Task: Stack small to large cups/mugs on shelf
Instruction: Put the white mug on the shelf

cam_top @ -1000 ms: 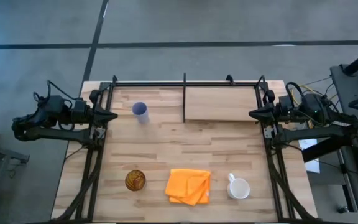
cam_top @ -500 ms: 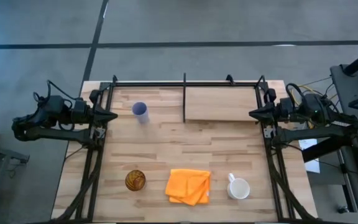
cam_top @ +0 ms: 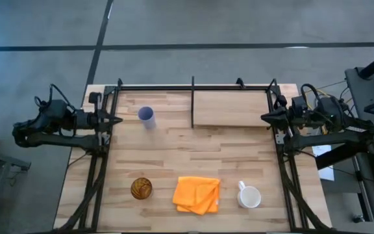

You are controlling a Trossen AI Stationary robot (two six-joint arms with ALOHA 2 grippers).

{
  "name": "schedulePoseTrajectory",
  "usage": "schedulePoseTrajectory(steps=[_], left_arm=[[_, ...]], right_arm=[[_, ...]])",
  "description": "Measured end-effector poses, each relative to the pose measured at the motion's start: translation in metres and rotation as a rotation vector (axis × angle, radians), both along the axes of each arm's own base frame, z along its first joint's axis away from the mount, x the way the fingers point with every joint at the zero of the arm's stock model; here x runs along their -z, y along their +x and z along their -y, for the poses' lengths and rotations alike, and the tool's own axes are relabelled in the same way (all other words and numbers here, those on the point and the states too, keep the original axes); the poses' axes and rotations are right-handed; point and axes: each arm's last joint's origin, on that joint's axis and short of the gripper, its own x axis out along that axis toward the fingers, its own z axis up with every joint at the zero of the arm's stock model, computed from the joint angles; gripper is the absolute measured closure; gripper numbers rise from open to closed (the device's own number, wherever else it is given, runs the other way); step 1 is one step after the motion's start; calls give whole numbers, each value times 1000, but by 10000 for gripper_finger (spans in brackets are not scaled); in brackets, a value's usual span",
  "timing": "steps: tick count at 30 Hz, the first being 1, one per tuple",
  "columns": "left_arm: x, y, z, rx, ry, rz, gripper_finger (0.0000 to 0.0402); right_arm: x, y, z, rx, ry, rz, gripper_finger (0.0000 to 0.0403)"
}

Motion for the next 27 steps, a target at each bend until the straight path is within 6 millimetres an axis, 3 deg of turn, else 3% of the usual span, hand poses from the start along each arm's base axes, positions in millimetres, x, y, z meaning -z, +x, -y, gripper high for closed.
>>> schedulePoseTrajectory(steps=[10,13,20,27], left_arm=[[-8,1,0,-13,47,75,402],[-14,5,0,-9,-11,132,402],[-37,12,-2,-36,-157,366,402],[-57,21,-3,-80,-199,406,402]], right_arm=[[-25,0,2,72,5,254,380],[-30,2,2,78,12,301,380],[-22,19,1,22,112,207,380],[-11,53,-4,-106,303,70,380]])
